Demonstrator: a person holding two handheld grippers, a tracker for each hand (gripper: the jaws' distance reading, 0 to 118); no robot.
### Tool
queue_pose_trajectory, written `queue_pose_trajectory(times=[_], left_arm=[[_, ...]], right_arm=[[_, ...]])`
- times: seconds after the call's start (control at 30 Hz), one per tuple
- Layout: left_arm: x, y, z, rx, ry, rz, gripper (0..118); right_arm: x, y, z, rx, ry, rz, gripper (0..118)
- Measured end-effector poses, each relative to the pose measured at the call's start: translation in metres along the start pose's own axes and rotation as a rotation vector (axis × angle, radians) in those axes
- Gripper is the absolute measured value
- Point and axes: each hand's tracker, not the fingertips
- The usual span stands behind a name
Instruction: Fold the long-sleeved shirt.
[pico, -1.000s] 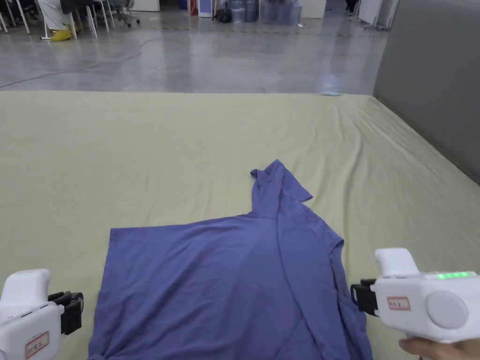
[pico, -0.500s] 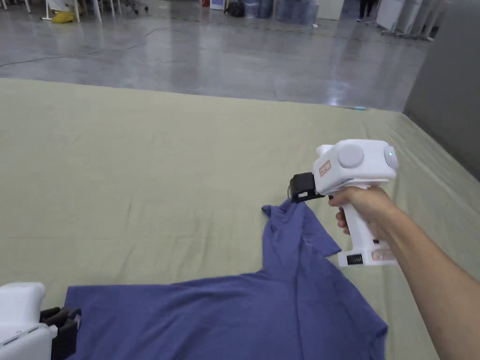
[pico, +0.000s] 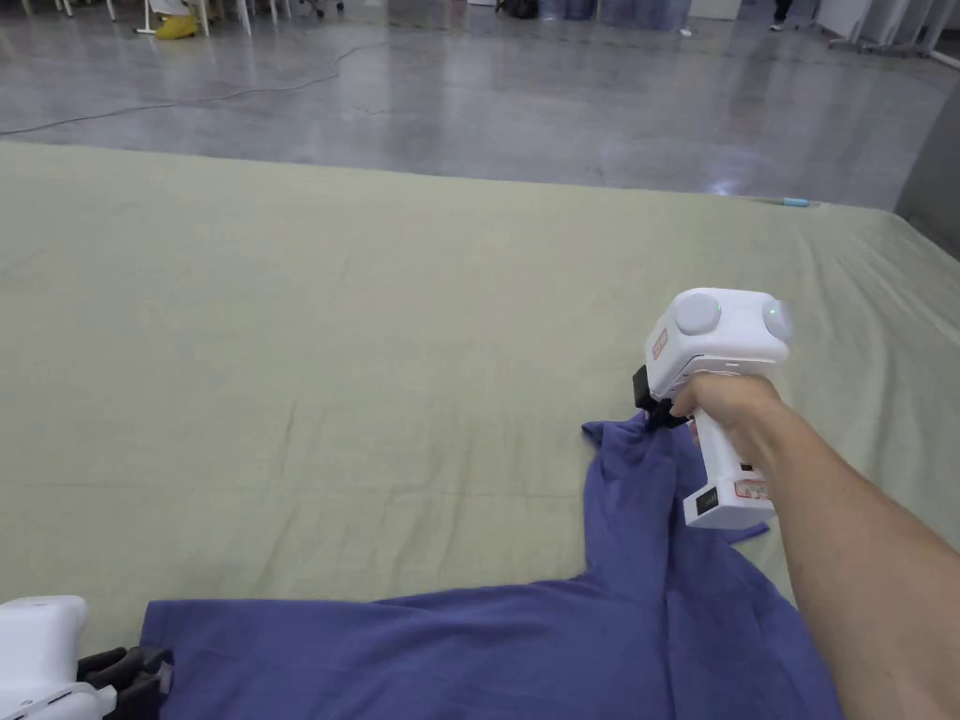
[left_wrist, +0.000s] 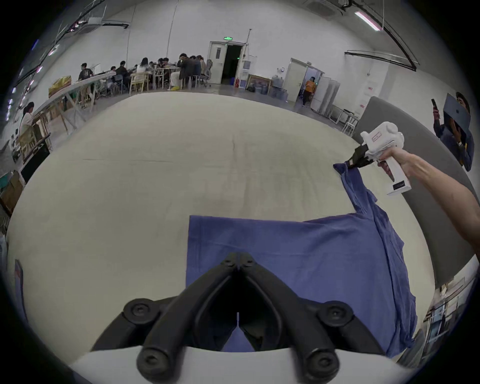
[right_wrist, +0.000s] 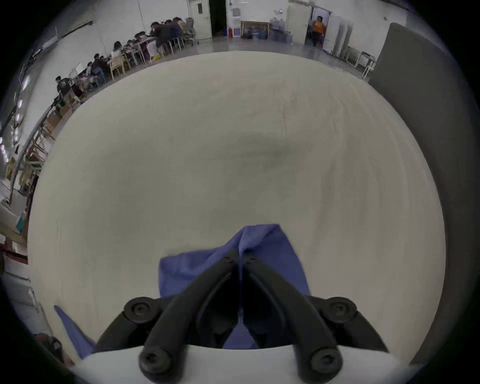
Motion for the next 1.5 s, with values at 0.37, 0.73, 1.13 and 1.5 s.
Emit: queue_pose_trajectory(times=[0.37,0.73,1.13,1.5], left_arm=[[0.0,-0.03,0.108,0.087,-0.032,0.018,0],[0.011,-0.072,0.155,0.082,-0.054,0.006,0],[0.02,-0.078,0.17,0.091,-0.079,-0.016,0],[0.027,-0.099,0.185,0.093,-0.081,-0.038,0]], right_arm=[[-0.008,-0.177,0.228,0.353,0.059,0.118,3],[-0.003,-0.379,0.144,0.105,0.016,0.021,3],[0.017,-0.397,0.181,0.202,0.002,0.011,118],[0.017,-0.468,0.289,0.459,0.028,-0.025,3]])
